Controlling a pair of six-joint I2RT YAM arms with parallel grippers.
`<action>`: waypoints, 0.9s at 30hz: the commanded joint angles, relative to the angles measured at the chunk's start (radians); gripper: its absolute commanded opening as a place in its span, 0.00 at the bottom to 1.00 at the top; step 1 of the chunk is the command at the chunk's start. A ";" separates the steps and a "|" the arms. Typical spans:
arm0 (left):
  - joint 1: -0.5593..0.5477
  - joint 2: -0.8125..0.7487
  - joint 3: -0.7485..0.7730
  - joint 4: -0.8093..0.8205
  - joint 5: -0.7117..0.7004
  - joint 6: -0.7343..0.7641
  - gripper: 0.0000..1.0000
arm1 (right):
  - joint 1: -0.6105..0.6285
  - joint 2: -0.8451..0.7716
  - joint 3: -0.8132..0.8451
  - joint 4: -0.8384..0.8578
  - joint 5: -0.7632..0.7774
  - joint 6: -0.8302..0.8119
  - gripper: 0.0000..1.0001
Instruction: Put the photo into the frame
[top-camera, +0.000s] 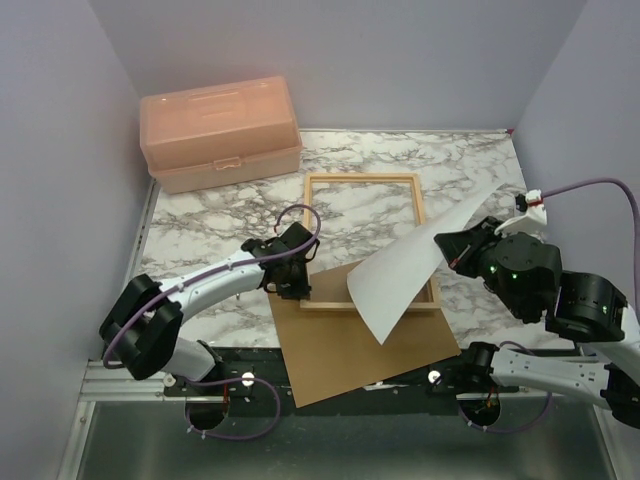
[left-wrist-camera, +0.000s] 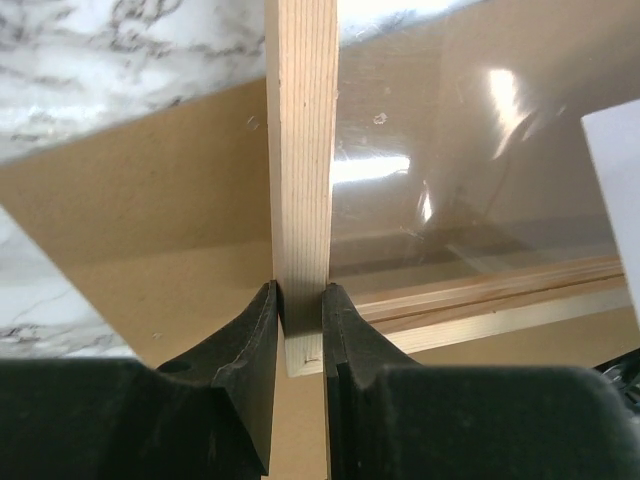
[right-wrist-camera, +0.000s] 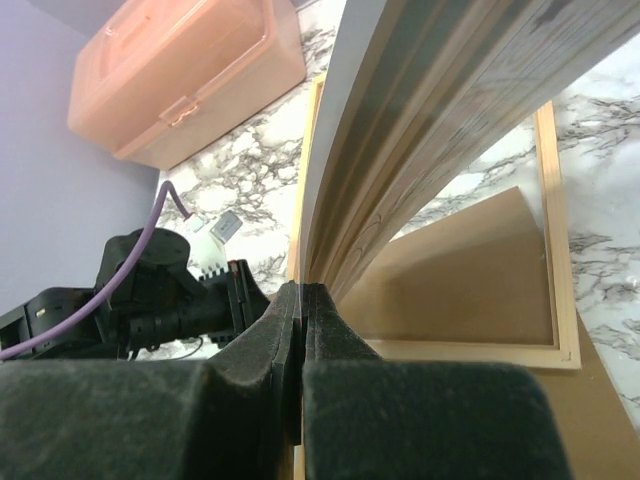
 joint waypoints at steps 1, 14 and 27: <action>-0.004 -0.121 -0.090 0.022 -0.010 -0.009 0.00 | 0.008 0.022 -0.014 0.079 -0.056 -0.038 0.01; -0.010 -0.419 -0.380 0.045 0.000 -0.078 0.11 | 0.008 0.114 -0.030 0.233 -0.242 -0.134 0.01; -0.010 -0.450 -0.385 -0.013 -0.011 -0.092 0.74 | 0.007 0.143 -0.040 0.293 -0.321 -0.164 0.01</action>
